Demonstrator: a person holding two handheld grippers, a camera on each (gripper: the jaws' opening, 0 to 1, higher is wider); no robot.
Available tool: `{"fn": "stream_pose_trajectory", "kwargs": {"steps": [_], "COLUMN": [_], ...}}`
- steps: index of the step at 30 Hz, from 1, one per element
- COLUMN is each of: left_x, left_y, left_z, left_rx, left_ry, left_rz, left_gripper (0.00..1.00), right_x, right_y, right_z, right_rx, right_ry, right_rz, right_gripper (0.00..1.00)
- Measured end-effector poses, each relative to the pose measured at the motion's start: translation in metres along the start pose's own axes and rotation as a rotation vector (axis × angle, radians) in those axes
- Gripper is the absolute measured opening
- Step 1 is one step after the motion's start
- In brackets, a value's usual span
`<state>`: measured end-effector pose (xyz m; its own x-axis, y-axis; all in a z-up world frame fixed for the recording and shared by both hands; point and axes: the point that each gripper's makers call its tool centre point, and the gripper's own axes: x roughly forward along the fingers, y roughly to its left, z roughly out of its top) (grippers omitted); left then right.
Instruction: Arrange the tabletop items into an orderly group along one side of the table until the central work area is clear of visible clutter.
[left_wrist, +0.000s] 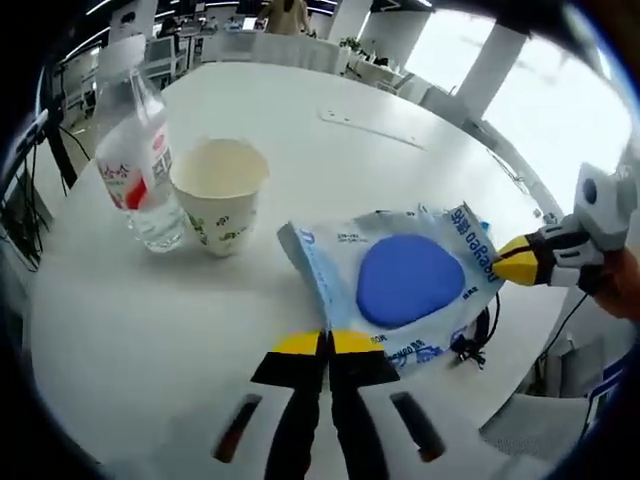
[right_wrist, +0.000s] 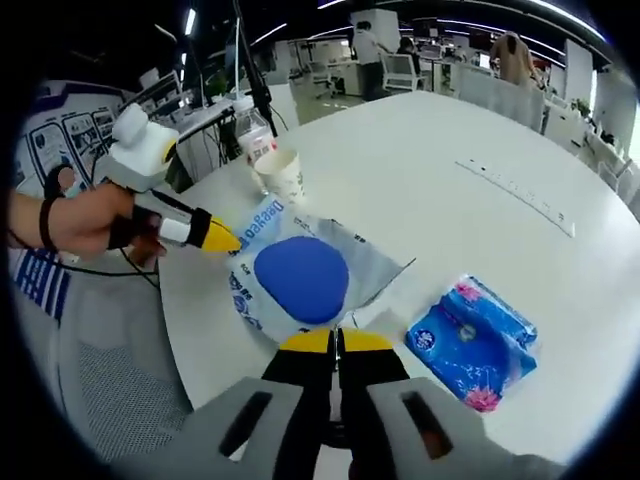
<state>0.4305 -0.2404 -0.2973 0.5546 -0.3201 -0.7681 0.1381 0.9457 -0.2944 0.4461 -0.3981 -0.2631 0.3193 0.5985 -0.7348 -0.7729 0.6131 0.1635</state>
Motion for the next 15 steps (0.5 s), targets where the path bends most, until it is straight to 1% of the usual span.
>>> {"fn": "stream_pose_trajectory", "kwargs": {"steps": [2, 7, 11, 15], "left_x": [0.002, 0.011, 0.015, 0.021], "left_y": [0.003, 0.010, 0.011, 0.013], "left_z": [0.006, 0.013, 0.021, 0.029], "left_rx": [-0.006, -0.055, -0.069, -0.079], "left_ry": [-0.020, -0.031, -0.039, -0.045], "left_rz": [0.004, 0.013, 0.017, 0.018], "left_gripper": [0.00, 0.00, 0.00, 0.00], "right_x": [0.001, 0.006, 0.010, 0.013], "right_y": [-0.001, -0.007, -0.011, -0.018], "right_z": [0.002, 0.007, 0.007, 0.010], "right_rx": [0.008, 0.049, 0.041, 0.044], "right_ry": [-0.006, -0.015, -0.003, -0.001], "right_rz": [-0.003, -0.013, -0.017, -0.021], "right_gripper": [0.00, 0.00, 0.00, 0.00]}}
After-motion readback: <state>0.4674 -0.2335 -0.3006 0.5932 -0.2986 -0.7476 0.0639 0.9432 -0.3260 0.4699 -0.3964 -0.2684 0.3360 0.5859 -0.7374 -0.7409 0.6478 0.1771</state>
